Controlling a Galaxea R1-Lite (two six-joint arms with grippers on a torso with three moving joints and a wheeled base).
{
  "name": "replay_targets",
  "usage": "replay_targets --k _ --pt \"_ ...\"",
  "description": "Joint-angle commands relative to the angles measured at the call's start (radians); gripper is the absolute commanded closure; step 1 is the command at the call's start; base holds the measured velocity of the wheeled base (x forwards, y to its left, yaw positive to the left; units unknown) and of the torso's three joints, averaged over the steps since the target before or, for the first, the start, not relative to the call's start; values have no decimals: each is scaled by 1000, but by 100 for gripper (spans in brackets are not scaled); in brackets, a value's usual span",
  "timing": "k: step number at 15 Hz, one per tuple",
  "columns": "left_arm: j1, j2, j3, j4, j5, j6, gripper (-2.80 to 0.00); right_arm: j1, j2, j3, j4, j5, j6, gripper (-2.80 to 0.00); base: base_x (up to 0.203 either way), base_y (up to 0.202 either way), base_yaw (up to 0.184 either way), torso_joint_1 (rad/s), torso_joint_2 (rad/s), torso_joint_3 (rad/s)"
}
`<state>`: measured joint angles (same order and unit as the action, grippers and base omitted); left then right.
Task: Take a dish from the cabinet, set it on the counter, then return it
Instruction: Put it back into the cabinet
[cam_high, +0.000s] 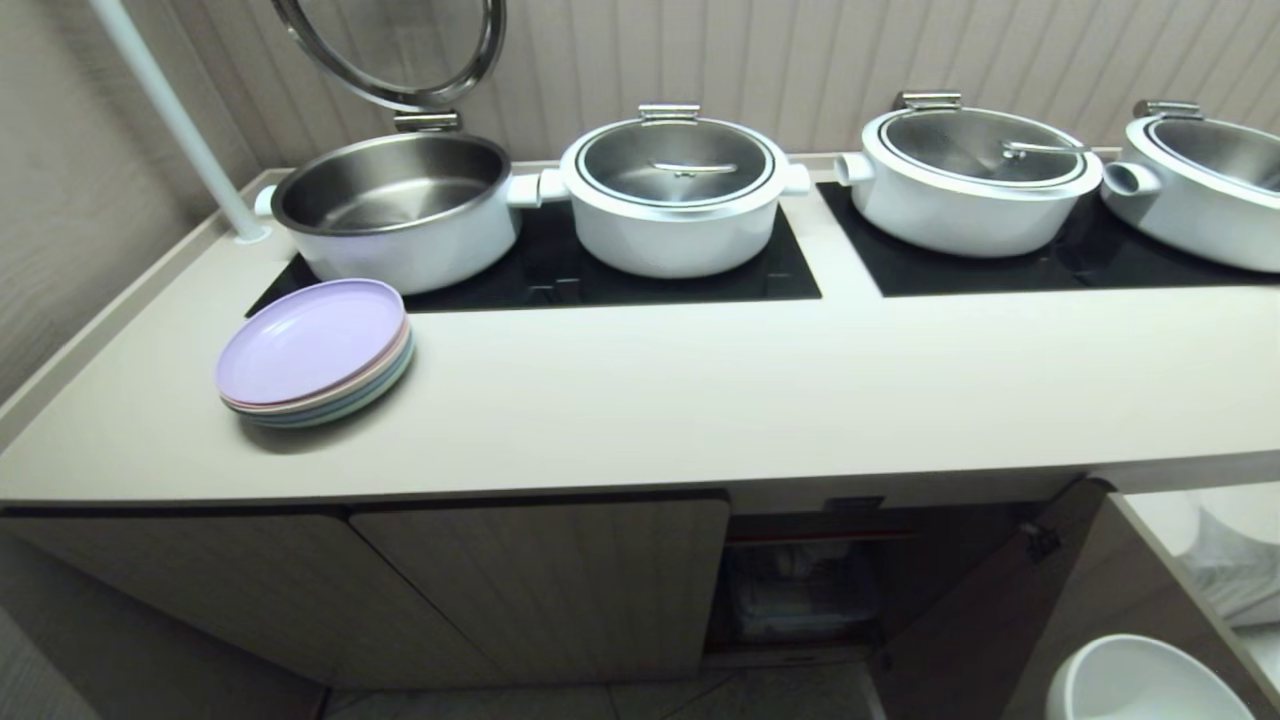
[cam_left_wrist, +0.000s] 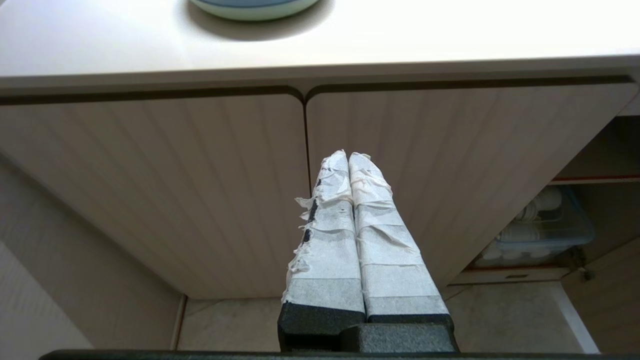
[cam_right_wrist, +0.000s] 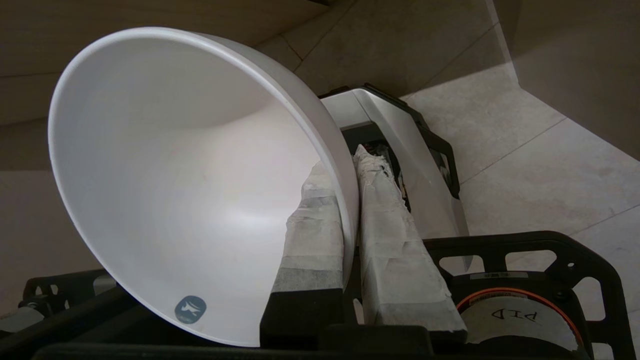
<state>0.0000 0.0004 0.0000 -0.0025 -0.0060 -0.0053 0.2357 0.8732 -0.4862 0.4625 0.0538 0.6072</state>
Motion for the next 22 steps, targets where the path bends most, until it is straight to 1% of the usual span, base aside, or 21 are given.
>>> replay_targets --k 1,16,22 --pt "0 0 0 -1 0 -1 0 0 3 3 4 0 4 0 0 0 0 -147 285 144" --pt "0 0 0 -1 0 -1 0 16 1 5 5 -1 11 0 0 0 0 -148 321 169" --pt "0 0 0 -1 0 -1 0 16 1 5 5 -2 16 0 0 0 0 -187 396 211"
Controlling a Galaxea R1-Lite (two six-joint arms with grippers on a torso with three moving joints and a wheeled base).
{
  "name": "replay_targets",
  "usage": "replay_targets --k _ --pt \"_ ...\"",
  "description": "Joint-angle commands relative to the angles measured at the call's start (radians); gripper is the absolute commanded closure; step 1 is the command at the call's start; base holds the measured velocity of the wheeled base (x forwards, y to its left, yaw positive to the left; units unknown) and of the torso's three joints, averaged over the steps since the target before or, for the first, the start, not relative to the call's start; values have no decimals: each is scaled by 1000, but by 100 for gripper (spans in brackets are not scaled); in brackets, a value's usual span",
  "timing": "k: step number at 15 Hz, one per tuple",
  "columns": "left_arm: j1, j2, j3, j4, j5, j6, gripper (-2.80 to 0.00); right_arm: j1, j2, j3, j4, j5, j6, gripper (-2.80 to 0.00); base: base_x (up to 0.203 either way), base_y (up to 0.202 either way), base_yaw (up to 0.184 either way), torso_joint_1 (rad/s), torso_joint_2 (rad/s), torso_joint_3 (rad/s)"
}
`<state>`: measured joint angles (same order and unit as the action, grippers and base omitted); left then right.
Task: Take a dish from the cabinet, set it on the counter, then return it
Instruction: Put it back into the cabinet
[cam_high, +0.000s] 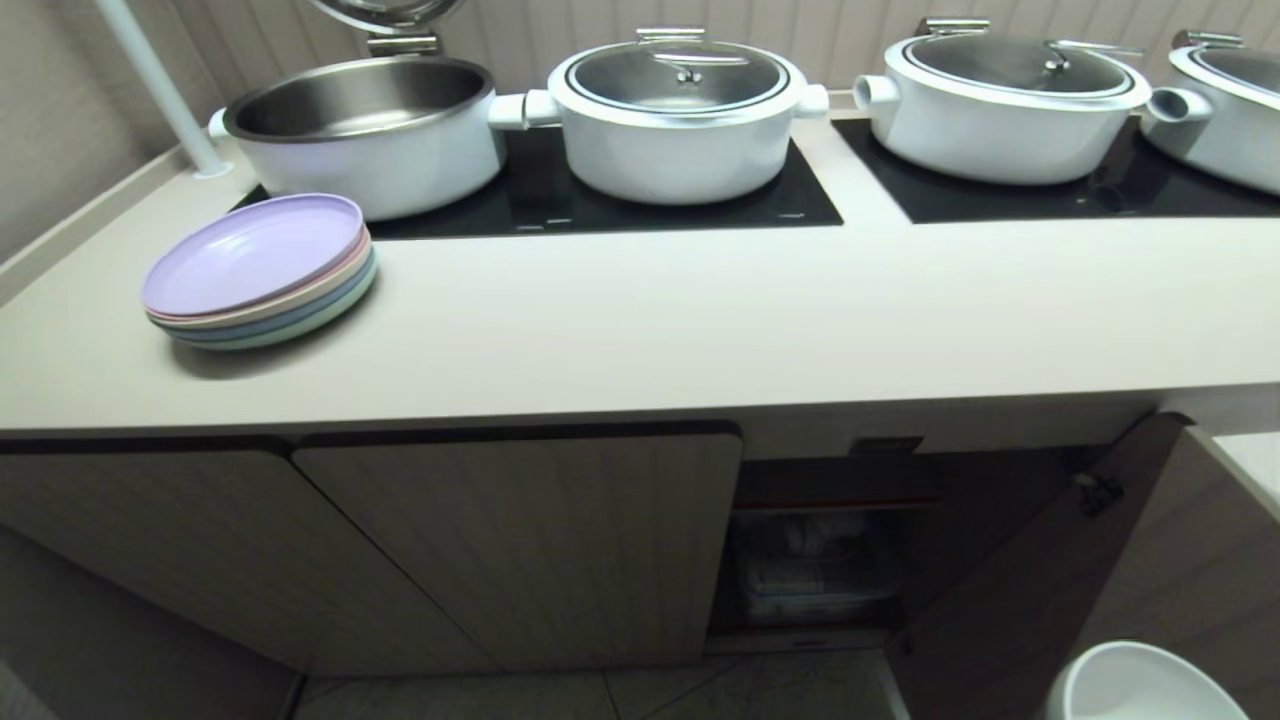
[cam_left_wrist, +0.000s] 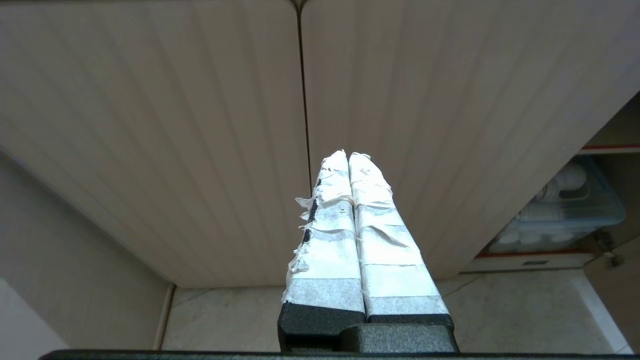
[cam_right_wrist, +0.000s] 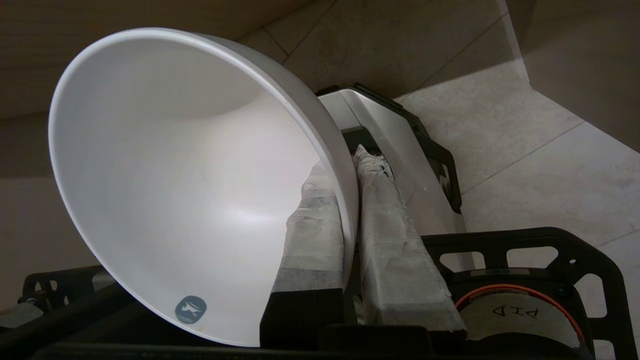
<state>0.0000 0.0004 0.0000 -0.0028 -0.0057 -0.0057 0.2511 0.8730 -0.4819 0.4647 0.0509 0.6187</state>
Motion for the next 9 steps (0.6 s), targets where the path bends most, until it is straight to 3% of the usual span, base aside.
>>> replay_targets --k 1,9 --pt "0 0 0 0 0 0 0 1 0 0 3 1 10 0 0 0 0 -243 536 282" --pt "0 0 0 0 0 0 0 0 3 2 3 1 12 0 0 0 0 -242 535 291"
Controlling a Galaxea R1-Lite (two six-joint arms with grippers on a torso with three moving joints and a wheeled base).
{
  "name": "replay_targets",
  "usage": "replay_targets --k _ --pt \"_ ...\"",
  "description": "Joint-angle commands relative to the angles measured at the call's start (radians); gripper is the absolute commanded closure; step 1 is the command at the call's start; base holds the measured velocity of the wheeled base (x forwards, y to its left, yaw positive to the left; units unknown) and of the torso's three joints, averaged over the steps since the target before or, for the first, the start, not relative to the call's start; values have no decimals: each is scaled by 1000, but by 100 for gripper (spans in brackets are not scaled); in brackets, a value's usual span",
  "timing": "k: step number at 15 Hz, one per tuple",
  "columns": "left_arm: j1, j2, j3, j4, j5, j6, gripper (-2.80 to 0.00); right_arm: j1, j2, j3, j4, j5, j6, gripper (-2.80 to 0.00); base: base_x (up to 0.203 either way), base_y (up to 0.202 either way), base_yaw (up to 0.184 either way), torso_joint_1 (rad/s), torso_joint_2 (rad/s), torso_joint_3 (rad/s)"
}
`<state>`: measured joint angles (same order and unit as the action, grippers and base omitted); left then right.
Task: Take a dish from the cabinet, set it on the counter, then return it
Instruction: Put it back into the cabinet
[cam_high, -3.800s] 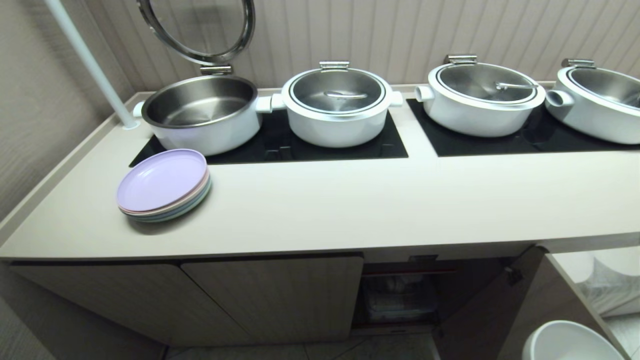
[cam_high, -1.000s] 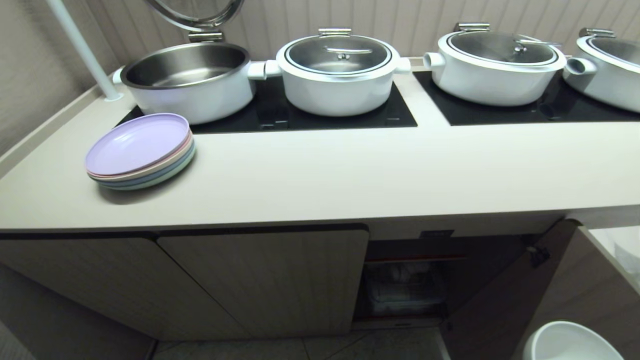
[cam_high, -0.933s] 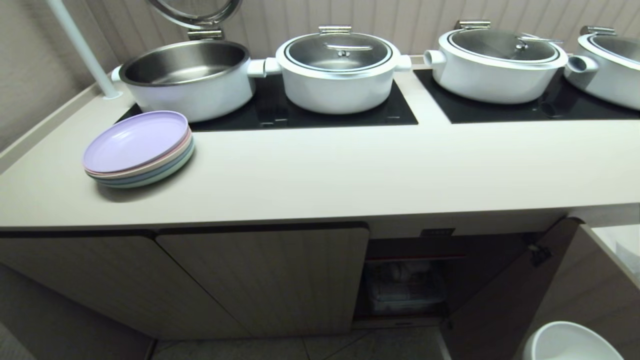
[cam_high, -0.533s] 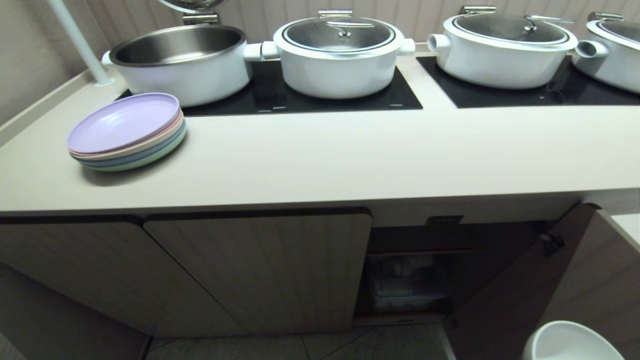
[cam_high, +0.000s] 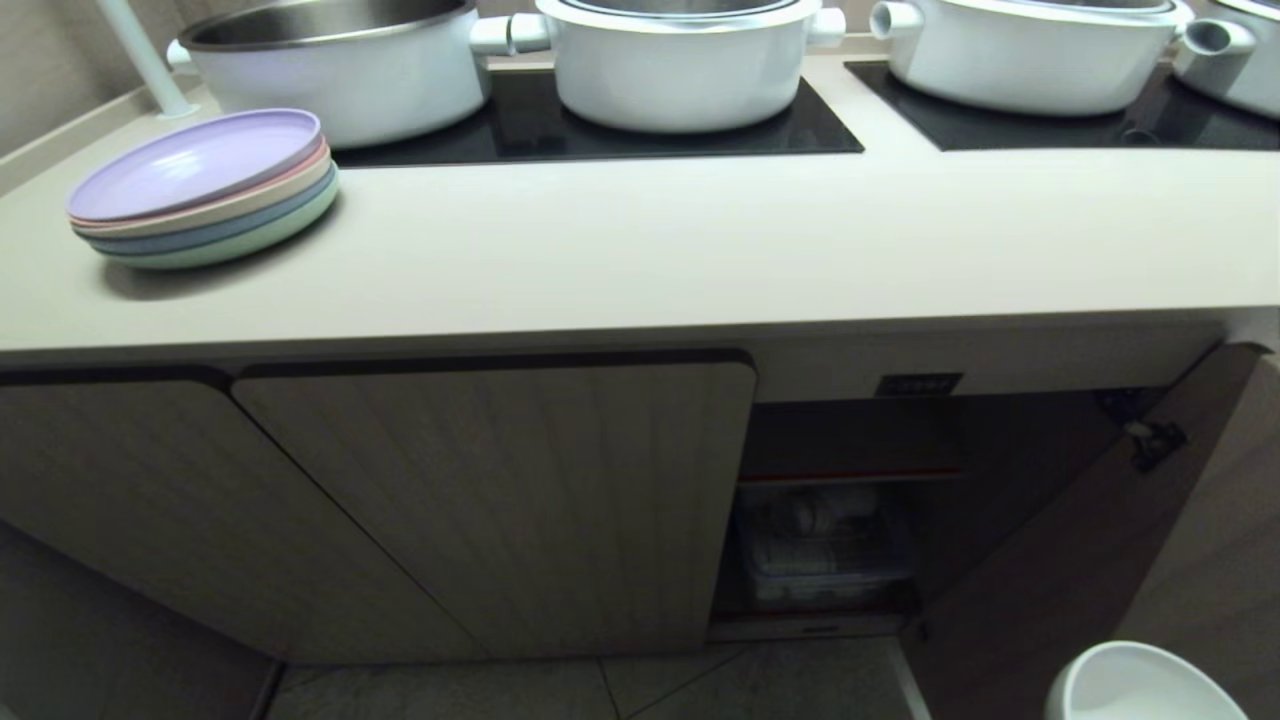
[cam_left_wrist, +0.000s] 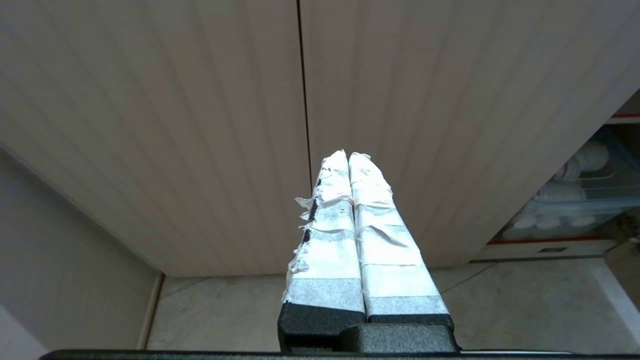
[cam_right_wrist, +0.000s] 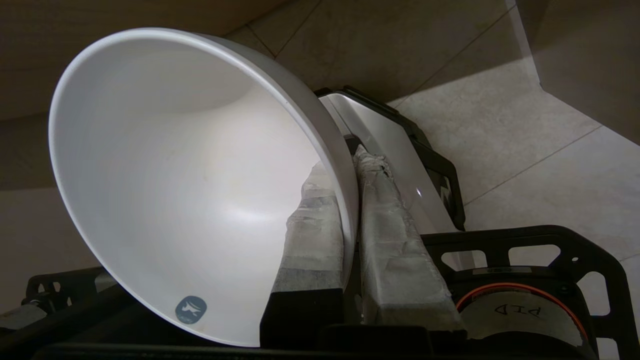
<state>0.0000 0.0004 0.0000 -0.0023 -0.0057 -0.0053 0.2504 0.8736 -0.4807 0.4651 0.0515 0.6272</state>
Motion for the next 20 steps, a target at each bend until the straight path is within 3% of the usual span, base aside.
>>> replay_targets --k 1,20 --pt "0 0 0 -1 0 -1 0 1 2 1 3 1 3 0 0 0 0 -220 505 283" --pt "0 0 0 -1 0 -1 0 1 2 5 4 1 3 0 0 0 0 -171 469 289"
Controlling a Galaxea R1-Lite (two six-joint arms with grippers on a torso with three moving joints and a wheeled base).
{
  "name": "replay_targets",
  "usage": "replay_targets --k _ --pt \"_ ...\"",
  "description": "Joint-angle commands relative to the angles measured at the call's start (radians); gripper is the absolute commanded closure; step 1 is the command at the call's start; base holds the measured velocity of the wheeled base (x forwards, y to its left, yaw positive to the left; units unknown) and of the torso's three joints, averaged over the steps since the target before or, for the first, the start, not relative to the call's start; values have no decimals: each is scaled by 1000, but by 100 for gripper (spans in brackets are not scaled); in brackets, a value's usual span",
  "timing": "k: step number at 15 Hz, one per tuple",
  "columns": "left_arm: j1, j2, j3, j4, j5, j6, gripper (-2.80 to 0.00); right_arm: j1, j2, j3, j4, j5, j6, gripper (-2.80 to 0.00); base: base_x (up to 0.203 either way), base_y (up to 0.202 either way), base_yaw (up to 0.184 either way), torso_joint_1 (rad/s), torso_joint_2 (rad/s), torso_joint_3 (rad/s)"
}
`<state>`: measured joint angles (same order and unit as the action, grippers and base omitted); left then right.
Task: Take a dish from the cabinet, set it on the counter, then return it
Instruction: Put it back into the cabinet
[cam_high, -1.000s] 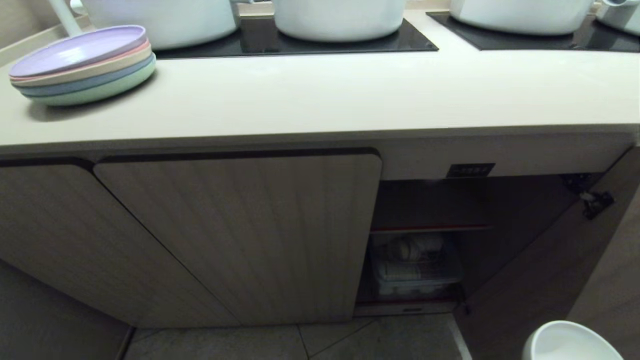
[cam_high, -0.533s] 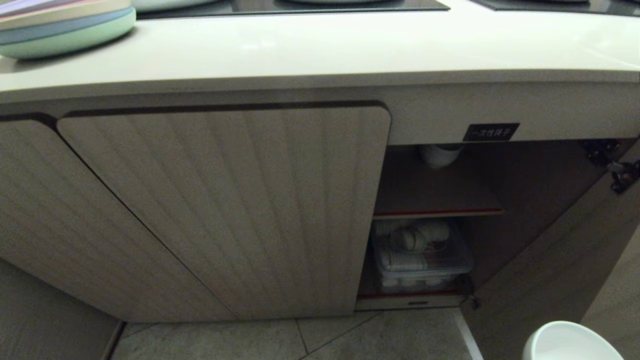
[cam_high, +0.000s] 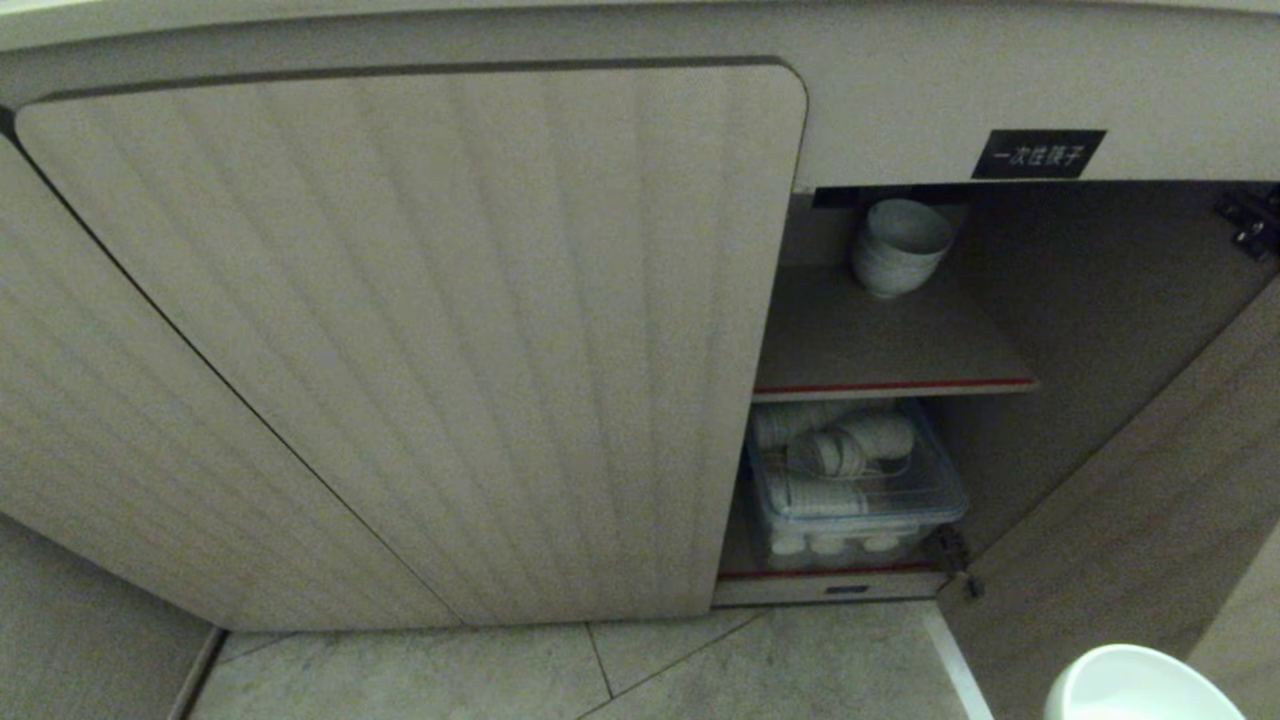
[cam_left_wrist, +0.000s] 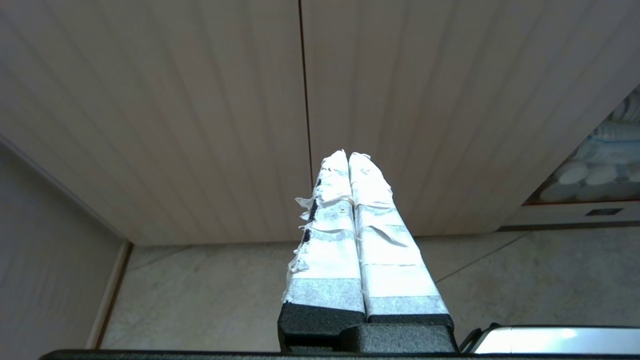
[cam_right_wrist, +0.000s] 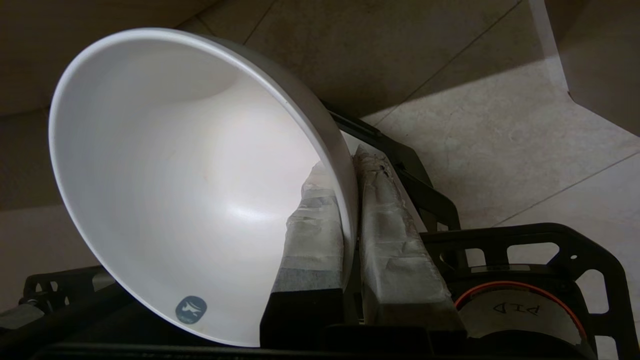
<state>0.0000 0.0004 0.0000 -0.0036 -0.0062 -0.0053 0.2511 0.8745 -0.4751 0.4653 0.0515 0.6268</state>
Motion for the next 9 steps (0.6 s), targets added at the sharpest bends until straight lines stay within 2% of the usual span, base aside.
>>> replay_targets --k 1,9 --pt "0 0 0 1 0 -1 0 1 1 0 4 1 4 0 0 0 0 -36 154 100" --pt "0 0 0 1 0 -1 0 -1 1 0 4 1 4 0 0 0 0 -3 22 19"
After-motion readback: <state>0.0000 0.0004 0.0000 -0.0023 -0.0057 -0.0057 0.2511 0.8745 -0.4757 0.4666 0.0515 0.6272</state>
